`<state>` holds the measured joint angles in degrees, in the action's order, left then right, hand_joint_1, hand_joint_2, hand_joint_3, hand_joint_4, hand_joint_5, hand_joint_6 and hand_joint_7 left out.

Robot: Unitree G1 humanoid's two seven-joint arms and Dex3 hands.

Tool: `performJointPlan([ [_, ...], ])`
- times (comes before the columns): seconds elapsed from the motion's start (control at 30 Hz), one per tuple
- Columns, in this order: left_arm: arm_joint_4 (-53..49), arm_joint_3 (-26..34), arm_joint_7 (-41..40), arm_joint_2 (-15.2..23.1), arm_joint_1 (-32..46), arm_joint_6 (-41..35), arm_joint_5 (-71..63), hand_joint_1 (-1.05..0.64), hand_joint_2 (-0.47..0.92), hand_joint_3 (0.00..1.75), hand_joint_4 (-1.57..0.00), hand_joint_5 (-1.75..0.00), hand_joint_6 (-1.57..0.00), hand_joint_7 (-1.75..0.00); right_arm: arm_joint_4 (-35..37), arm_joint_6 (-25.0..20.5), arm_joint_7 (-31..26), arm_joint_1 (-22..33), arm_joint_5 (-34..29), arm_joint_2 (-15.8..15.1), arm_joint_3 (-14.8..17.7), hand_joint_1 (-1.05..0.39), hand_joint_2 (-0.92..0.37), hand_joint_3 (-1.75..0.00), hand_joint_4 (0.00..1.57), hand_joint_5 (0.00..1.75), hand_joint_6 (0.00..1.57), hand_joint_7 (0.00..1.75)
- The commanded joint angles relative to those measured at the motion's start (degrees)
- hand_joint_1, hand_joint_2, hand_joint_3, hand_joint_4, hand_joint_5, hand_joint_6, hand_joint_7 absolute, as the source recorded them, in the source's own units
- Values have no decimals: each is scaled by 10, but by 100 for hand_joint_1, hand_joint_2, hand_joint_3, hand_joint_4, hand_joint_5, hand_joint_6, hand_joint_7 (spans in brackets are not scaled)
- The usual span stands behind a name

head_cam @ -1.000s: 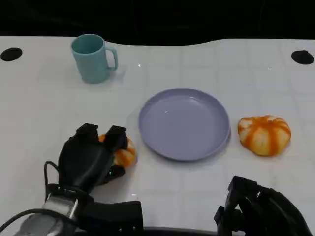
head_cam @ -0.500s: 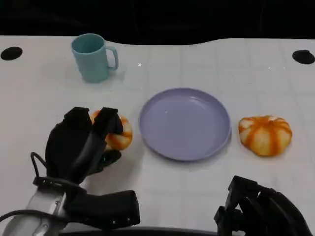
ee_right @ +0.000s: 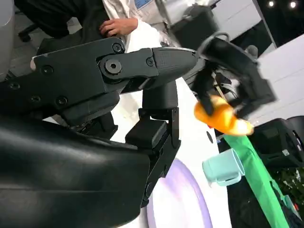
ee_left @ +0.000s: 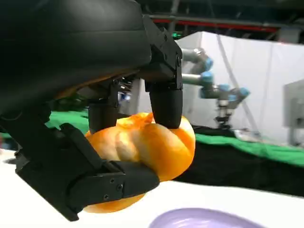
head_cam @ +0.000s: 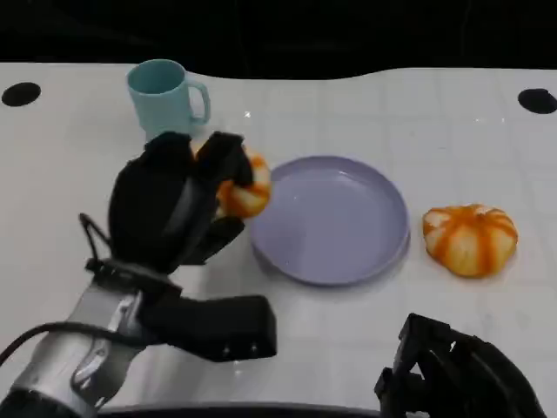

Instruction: Grasp the bread from the table and place it into the plate.

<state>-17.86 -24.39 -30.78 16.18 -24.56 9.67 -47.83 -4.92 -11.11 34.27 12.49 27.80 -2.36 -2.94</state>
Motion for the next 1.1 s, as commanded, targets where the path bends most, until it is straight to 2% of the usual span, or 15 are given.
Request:
performJointPlan([
  [0.03,-37,-3,22,-20,-40,23,16,-4,23,138,-93,-175,-72,-175,-3,2,0,6,5,-1,2,-70,-92,-24,84,163,73,138],
  [0.43,-157,-23,57,-92,-120,51,34,-10,28,130,-92,-175,-74,-175,-6,5,1,10,4,-3,-2,-71,-92,-24,85,162,74,139],
  [0.67,-263,-36,64,-123,-168,71,44,-14,39,120,-94,-175,-75,-175,-5,2,2,11,6,-3,-4,-71,-92,-23,85,161,73,138],
  [0.77,-291,-35,112,-131,-185,67,62,-19,51,98,-83,-175,-79,-138,-2,6,3,11,4,0,-6,-71,-92,-22,85,160,74,138],
  [0.83,-296,-36,151,-133,-191,58,71,-20,65,69,-75,-167,-83,-89,-2,8,5,11,3,0,-7,-71,-92,-23,85,160,74,137],
  [0.87,-295,-38,172,-132,-194,51,73,-21,75,49,-67,-163,-82,-61,-1,9,5,10,3,0,-8,-71,-92,-23,85,160,74,137],
  [0.9,-293,-40,186,-131,-195,45,75,-22,83,35,-62,-160,-82,-42,-1,9,6,10,3,0,-8,-71,-92,-23,85,160,74,137],
  [0.93,-290,-42,202,-129,-196,40,75,-23,87,27,-60,-158,-83,-32,0,10,6,10,2,0,-8,-71,-92,-23,85,160,74,137],
  [1.0,-285,-46,221,-127,-197,34,72,-27,91,17,-50,-135,-67,-10,1,11,6,10,2,0,-8,-71,-92,-23,85,160,74,137],
  [1.03,-283,-48,227,-126,-198,31,70,-28,92,15,-49,-131,-64,-6,1,12,7,10,2,0,-8,-71,-92,-23,85,160,74,137],
  [1.07,-282,-51,231,-124,-198,30,68,-30,92,11,-48,-117,-59,-3,3,13,8,9,2,0,-7,-71,-92,-23,85,160,74,137],
  [1.1,-280,-54,241,-122,-199,27,67,-36,92,9,-39,-81,-47,-1,4,15,9,9,1,-1,-7,-71,-92,-23,85,160,74,137],
])
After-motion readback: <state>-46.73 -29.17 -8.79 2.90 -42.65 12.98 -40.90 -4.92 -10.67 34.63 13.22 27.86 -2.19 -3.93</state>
